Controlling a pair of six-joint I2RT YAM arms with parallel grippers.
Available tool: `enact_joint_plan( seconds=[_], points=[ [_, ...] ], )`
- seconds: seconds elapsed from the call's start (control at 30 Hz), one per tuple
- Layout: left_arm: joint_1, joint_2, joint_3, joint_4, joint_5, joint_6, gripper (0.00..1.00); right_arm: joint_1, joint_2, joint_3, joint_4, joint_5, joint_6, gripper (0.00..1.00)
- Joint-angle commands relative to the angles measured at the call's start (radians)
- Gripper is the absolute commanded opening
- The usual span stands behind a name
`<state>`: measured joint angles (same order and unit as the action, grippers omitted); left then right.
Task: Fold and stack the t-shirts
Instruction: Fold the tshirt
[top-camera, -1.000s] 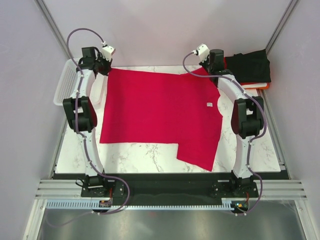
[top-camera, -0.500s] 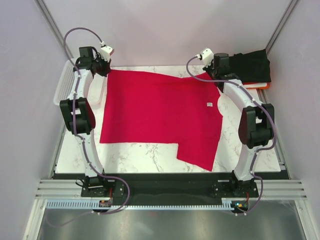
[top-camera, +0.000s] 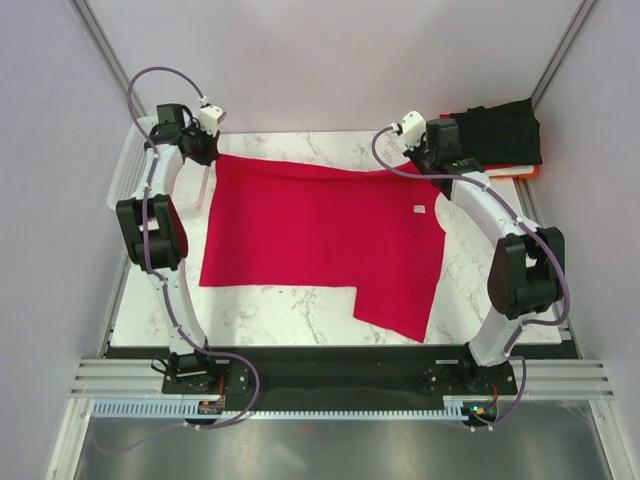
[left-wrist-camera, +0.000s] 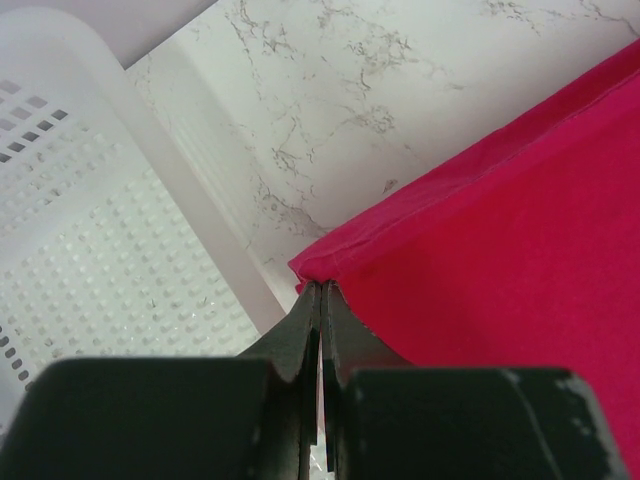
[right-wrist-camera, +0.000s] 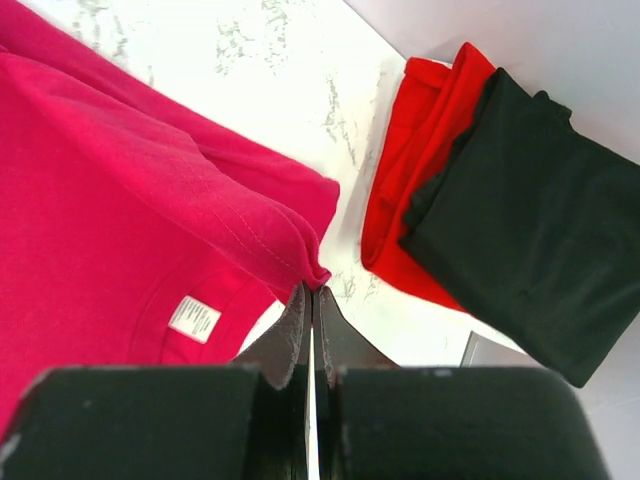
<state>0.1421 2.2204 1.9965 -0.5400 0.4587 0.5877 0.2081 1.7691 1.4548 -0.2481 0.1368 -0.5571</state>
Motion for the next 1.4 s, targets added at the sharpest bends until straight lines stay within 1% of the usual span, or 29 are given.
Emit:
enact_joint_plan(
  seconds=[0.0, 0.2, 0.53, 0.67, 0.83, 0.9, 0.93, 0.97, 1.03, 1.07, 1.13, 1.27, 1.37],
  points=[
    [0.014, -0.065, -0.004, 0.011, 0.028, 0.043, 0.02, 0.014, -0.083, -0.025, -0.019, -0.011, 0.026, 0.00],
    [0.017, -0.083, -0.037, 0.000, 0.025, 0.066, 0.02, 0.019, -0.163, -0.112, -0.051, -0.026, 0.052, 0.00],
    [0.016, -0.125, -0.148, -0.023, 0.011, 0.073, 0.02, 0.020, -0.226, -0.254, -0.065, -0.058, 0.063, 0.00],
    [0.020, -0.145, -0.197, -0.025, 0.001, 0.077, 0.02, 0.031, -0.257, -0.295, -0.109, -0.123, 0.080, 0.00],
    [0.024, -0.154, -0.199, -0.023, -0.044, 0.055, 0.02, 0.050, -0.292, -0.315, -0.173, -0.164, 0.083, 0.00],
    [0.027, -0.160, -0.196, -0.021, -0.051, 0.044, 0.03, 0.048, -0.304, -0.307, -0.194, -0.178, 0.083, 0.04],
    [0.027, -0.163, -0.189, -0.023, -0.049, 0.043, 0.11, 0.050, -0.307, -0.304, -0.209, -0.180, 0.086, 0.07],
    [0.027, -0.166, -0.186, -0.021, -0.048, 0.044, 0.17, 0.050, -0.309, -0.300, -0.214, -0.180, 0.091, 0.19],
    [0.027, -0.174, -0.167, -0.020, -0.019, 0.040, 0.26, 0.050, -0.312, -0.290, -0.217, -0.189, 0.100, 0.29],
    [0.025, -0.174, -0.153, -0.021, -0.005, 0.031, 0.28, 0.050, -0.310, -0.286, -0.212, -0.192, 0.108, 0.31],
    [0.021, -0.168, -0.108, -0.018, 0.026, 0.012, 0.31, 0.045, -0.292, -0.261, -0.183, -0.203, 0.127, 0.32],
    [-0.004, -0.130, -0.032, -0.018, 0.028, 0.006, 0.33, 0.042, -0.231, -0.196, -0.160, -0.213, 0.122, 0.32],
    [-0.028, -0.087, 0.005, -0.021, 0.017, 0.020, 0.32, 0.033, -0.146, -0.120, -0.155, -0.198, 0.118, 0.32]
  ],
)
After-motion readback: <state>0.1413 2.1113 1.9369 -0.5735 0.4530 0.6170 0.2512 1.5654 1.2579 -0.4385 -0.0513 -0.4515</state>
